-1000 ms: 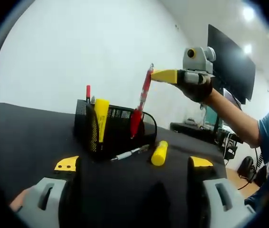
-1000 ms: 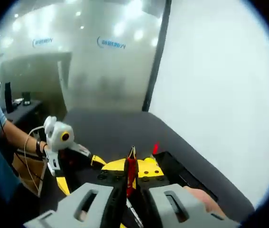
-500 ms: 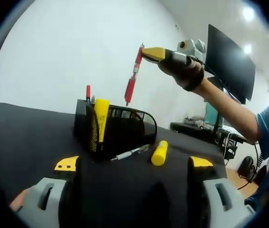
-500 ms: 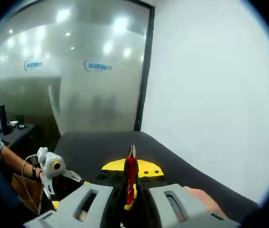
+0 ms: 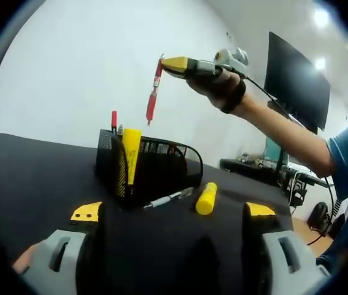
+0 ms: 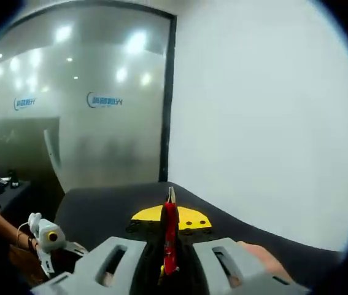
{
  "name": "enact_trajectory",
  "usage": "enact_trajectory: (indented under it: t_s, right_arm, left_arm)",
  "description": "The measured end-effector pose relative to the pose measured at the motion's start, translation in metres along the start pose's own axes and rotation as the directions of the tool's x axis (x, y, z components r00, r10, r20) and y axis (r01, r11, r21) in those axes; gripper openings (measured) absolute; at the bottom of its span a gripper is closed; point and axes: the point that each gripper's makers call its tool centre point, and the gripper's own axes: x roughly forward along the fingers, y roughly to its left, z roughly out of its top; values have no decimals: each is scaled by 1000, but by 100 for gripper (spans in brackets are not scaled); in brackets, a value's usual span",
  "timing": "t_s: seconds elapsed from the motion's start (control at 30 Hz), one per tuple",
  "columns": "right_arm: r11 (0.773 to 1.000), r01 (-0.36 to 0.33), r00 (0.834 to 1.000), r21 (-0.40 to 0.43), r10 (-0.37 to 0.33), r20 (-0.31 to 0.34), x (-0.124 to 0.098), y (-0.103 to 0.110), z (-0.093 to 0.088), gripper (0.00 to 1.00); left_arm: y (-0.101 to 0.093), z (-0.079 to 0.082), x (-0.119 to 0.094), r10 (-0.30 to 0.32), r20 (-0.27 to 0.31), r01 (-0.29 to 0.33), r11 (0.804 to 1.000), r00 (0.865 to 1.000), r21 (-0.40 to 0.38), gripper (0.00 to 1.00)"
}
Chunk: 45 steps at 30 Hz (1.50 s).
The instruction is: Pick up pens and glue sticks and place them into the holder.
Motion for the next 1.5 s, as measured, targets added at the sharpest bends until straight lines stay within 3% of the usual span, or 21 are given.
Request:
enact_trajectory:
  t_s: [0.47,0.77,1.03,1.33,1.5]
  right_arm:
    - [997,72,997,-1,-72,-27,24,-8,-36,4]
    - [997,65,995,29,-62,-82,28,-7,-65,4]
    - [992,38,992,118,-23,-122,31,-8,-81,4]
    - [997,22,978,75,-6,-206,33,1,-104,4]
    - [996,13,977,86,5,-212,34,1,-107,4]
  left_arm:
    - [0,-1,0,-4,-3,4,1000,1000,1,92]
    - [0,-1,0,-4,-3,4,1000,1000,2,91]
    - [-1,0,-1,-4,-1,4,1000,1000,2,91]
    - [-1,0,0,-4,0,4,1000,1000,2,91]
    - [0,-1,-1,-3,-2,3,1000,1000,5,91]
